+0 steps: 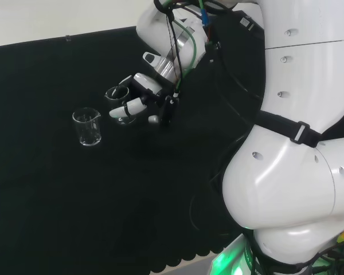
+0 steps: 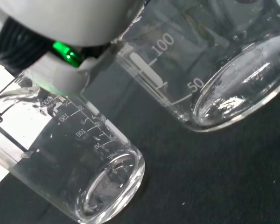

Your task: Place the beaker back on the table.

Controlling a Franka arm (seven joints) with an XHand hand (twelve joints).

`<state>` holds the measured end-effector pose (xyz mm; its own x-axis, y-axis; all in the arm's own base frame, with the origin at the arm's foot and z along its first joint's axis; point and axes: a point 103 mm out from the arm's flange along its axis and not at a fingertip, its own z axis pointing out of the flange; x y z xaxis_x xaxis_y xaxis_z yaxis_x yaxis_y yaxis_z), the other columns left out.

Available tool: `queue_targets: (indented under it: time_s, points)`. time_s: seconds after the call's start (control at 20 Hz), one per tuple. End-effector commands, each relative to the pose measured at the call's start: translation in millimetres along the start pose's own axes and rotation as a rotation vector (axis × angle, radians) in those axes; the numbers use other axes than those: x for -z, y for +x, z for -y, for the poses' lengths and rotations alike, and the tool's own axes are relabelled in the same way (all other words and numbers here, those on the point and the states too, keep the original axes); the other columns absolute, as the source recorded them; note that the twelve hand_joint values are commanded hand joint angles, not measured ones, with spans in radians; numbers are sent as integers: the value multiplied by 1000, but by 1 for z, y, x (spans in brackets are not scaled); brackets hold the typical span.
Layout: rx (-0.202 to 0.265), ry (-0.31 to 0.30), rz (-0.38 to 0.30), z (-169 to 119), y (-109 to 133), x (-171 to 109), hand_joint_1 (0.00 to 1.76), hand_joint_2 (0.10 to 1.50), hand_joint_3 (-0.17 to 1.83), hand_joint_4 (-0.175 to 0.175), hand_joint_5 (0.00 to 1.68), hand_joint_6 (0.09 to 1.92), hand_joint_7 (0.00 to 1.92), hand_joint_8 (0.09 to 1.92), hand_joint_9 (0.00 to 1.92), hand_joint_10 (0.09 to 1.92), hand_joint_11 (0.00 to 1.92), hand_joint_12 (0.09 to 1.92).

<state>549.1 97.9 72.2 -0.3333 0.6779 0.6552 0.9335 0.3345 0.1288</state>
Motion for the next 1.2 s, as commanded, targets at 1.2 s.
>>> queue_targets:
  time_s: [1.2]
  points:
    - [5,10,34,3,-14,-12,1184,650,681,-77,1272,667,1673,87,1609,87,1237,772]
